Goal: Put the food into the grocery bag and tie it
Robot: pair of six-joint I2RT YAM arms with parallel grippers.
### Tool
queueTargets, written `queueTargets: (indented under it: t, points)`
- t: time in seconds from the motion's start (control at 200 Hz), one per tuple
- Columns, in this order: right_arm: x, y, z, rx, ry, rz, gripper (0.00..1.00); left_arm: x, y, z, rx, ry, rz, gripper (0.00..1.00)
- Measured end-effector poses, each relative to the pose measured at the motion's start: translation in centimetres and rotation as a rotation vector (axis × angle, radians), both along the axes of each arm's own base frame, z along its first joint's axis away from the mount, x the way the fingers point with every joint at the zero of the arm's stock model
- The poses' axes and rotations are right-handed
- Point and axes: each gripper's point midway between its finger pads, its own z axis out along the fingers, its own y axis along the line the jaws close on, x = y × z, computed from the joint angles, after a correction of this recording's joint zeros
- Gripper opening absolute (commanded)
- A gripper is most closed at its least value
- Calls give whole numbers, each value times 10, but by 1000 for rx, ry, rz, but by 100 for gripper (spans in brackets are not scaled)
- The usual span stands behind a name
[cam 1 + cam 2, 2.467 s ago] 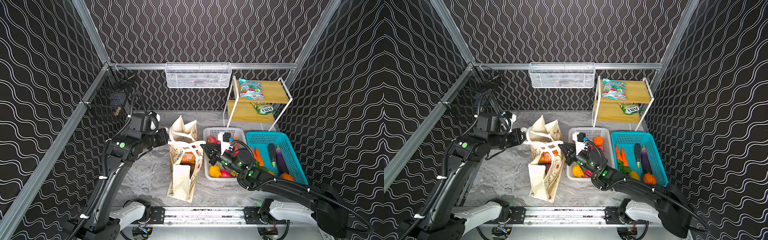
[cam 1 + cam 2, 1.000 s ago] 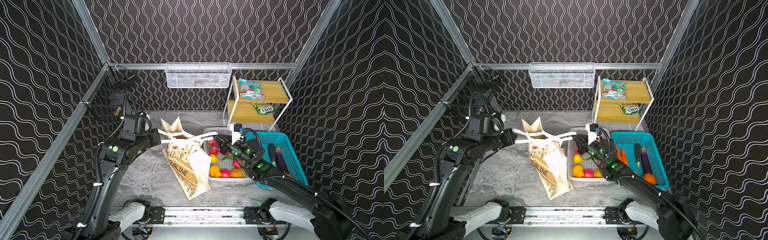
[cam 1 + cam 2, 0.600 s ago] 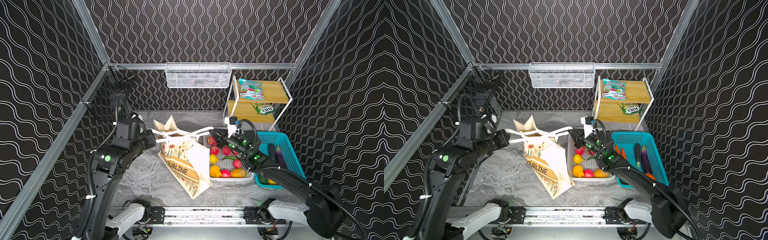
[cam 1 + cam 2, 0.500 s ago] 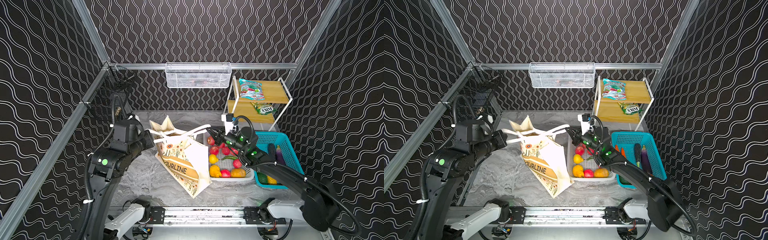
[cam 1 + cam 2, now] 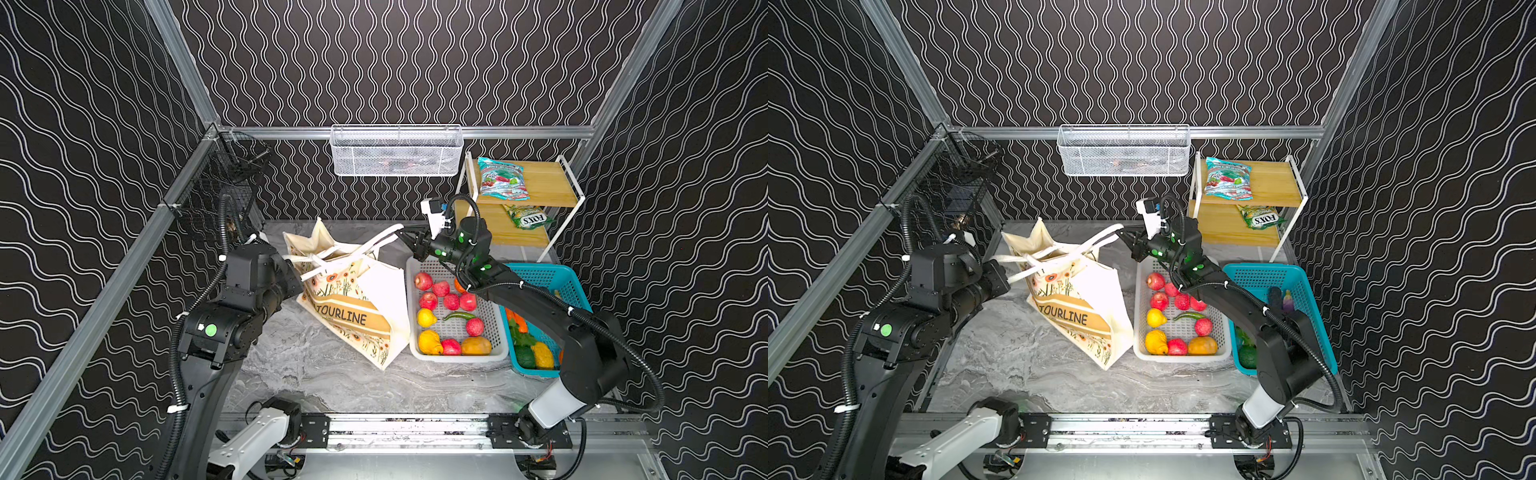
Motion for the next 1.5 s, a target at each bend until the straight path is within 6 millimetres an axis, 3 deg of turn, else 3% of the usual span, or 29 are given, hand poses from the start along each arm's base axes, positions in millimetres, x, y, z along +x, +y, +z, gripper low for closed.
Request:
queueTargets:
  t: [0.12, 0.581, 1.001, 1.502]
  points:
    - [4, -4, -6, -6, 17, -12, 0, 2, 0, -2, -3, 4, 6, 0]
    - [-14, -16, -36, -26, 105, -24, 0, 3, 2, -23, 4, 68, 28, 0]
    - [-25, -42, -65, 13, 211, -65, 0, 7, -5, -44, -21, 116, 18, 0]
    - [-31, -46, -63, 25, 213, -65, 0, 7, -2, -46, -28, 123, 26, 0]
